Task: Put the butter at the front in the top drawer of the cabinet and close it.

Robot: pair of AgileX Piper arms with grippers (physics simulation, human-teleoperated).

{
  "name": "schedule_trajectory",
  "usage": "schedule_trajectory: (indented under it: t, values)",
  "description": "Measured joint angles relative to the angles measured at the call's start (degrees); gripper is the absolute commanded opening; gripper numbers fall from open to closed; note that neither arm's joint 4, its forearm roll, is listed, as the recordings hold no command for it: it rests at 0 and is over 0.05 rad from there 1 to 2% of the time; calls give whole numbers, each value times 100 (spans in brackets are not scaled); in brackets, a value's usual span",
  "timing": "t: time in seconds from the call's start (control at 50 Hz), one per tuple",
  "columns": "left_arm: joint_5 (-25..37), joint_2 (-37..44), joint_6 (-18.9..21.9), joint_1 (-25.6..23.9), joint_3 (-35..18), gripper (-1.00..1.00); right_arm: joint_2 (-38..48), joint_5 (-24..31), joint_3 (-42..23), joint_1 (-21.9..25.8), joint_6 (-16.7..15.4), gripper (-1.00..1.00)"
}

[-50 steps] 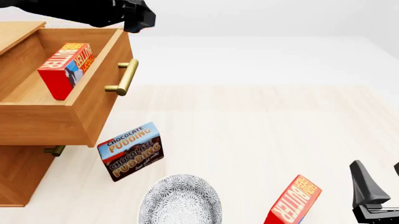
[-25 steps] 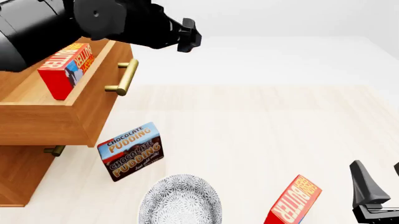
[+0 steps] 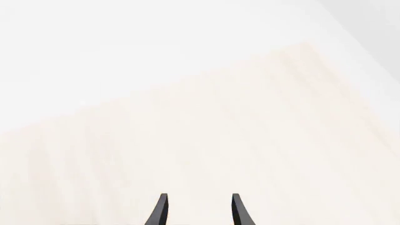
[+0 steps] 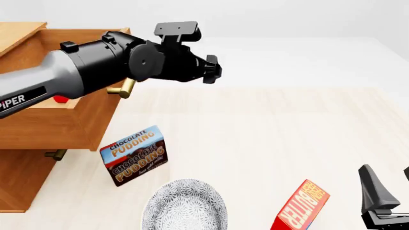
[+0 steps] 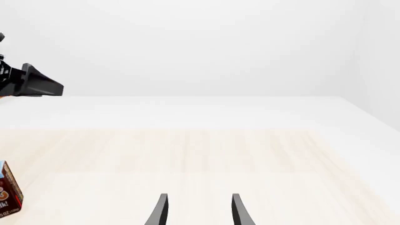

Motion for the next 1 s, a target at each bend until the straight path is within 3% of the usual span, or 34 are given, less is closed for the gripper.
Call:
schedule_trajectory:
  t: [1.0]
  values:
    - [-536,21,-146,605,731,100,0,0,0,0,0,100]
